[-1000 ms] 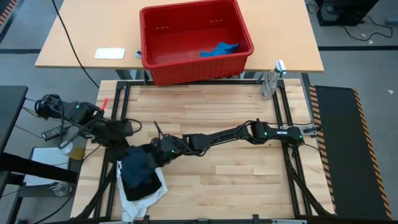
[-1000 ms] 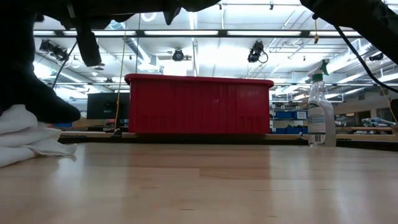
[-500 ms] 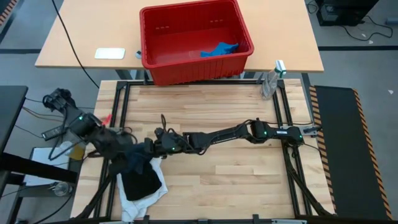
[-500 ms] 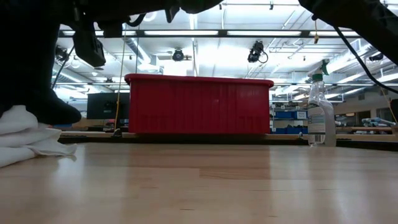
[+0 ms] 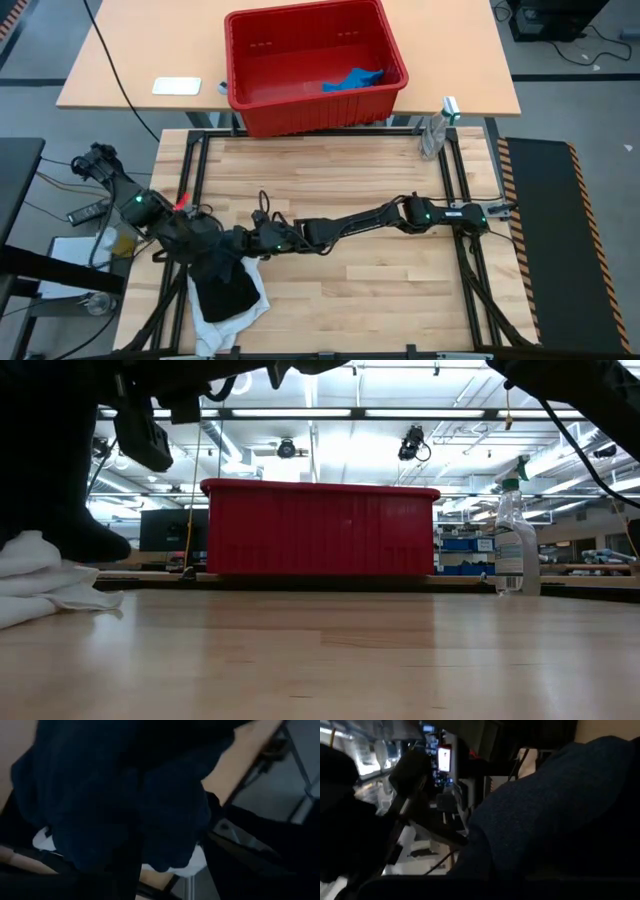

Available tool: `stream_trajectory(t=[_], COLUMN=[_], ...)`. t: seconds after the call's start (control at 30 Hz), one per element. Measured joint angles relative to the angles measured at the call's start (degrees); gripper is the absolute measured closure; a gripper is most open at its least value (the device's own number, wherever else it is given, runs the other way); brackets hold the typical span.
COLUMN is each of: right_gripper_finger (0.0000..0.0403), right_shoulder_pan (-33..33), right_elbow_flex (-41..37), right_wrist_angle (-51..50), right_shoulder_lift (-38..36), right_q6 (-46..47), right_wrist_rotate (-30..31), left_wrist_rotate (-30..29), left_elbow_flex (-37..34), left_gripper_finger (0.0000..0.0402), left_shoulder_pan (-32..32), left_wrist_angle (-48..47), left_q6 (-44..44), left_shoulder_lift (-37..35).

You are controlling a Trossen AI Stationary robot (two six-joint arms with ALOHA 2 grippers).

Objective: Fold Laundry from Bin
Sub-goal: Stack the folded dark blue shorts on top of the folded black shirt

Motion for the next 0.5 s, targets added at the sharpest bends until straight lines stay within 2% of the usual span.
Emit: stream_trajectory(t=[0.2,0.33,0.5], right_gripper_finger=[0.0376,0.0377,0.0375], right_shoulder_pan=[0.00,-0.25,-0.41], right_elbow_flex=[0.00,0.00,0.00], right_wrist_angle=[-0.15,-0.14,-0.15], right_shoulder_lift=[0.00,0.00,0.00], right_q6=[3.69,3.09,1.80], right_wrist_rotate=[0.93,0.36,-1.03], left_wrist_rotate=[-0.70,-3.72,-11.32], left_elbow_flex=[2.93,10.85,20.75], left_gripper_finger=[0.0195,0.0210,0.0228], left_shoulder_pan=[-0.07,-2.03,-7.34], left_wrist_angle=[-1.61,-8.85,-19.65], left_q6=[-4.14,-4.11,-6.45], left_shoulder_lift=[5.13,10.80,18.97])
